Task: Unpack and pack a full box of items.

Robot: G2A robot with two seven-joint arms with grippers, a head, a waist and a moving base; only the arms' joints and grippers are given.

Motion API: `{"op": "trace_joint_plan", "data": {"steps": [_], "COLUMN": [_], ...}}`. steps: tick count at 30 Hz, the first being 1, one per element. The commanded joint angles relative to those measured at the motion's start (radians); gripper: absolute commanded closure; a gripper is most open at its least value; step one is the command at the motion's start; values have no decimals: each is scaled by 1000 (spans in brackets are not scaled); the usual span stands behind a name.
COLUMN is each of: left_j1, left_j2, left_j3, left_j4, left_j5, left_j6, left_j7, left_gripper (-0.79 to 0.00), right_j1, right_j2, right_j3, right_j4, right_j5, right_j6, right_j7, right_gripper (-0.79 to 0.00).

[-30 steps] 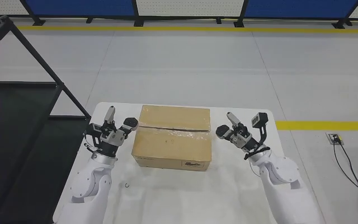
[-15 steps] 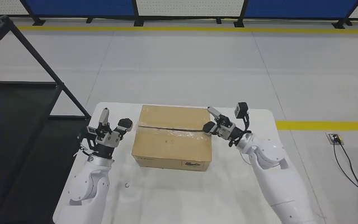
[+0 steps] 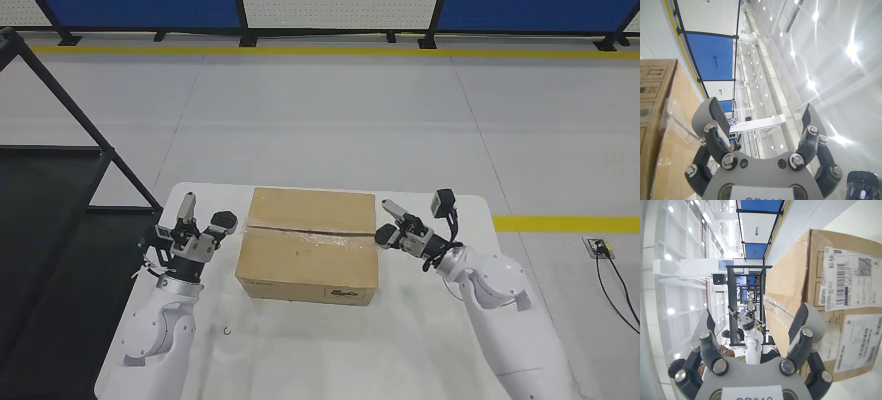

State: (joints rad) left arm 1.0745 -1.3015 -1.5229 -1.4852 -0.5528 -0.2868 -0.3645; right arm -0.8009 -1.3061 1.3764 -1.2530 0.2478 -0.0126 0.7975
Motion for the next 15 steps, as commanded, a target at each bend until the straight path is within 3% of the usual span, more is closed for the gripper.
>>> {"op": "trace_joint_plan", "data": {"steps": [1,15], "left_j1": [-6,-1], "left_j2": [0,-1], "left_j3": [2,7], "left_j4": [7,-2], "left_j5": [2,14], "left_j6": [2,-2], "left_j7": [5,23], "left_gripper": [-785,-785], "right_j1": [-19,23], "right_j2": [4,5], "right_j3": [7,-34], "right_j4": [-16,55], "right_j5": [-1,20], "right_j6": [16,-1], "right_j7": [7,13], "right_gripper": [-785,-785]}}
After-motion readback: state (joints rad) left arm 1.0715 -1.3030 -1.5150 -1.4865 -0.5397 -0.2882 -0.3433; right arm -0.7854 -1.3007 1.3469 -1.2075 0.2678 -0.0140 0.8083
